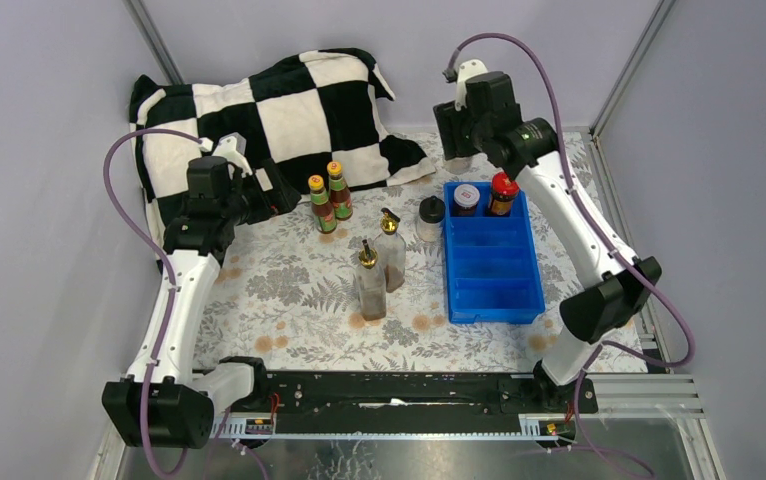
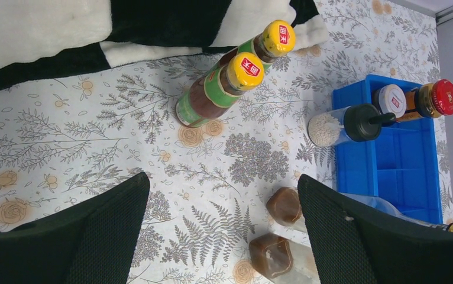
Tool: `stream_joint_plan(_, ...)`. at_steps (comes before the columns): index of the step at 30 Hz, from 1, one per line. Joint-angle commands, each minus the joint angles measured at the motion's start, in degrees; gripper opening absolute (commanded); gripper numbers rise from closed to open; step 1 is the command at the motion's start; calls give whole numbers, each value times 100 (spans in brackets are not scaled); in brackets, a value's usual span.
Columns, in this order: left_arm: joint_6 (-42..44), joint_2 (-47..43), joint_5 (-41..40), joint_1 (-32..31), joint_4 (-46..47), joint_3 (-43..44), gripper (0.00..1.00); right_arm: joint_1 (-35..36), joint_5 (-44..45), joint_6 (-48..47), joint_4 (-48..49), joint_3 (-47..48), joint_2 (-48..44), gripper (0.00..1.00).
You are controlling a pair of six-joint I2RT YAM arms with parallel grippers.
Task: Organize the condiment bottles
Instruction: Place the bottle in the storage box.
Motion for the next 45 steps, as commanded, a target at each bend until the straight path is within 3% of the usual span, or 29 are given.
stream_joint_plan(1, -27, -106, 160, 30, 177, 19, 99, -331, 399, 189, 28, -565, -660, 56)
stream_joint_plan(10, 8, -27, 309, 3, 171, 59, 99, -1042, 473, 791, 194, -1904, -1521, 57)
stream_joint_plan(20, 23, -60, 297, -60, 190, -77, 99, -1224, 506, 1331, 479, -3234, -2141, 56)
stream_joint_plan(31, -54, -115, 258, -146, 190, -64, 99, -1219, 709, 1429, 1853, -4800, -2473, 56)
stream_joint_plan(45, -144, -192, 95, -278, 131, -44, 99, -1232, 712, 1525, 2792, -5195, -1985, 56)
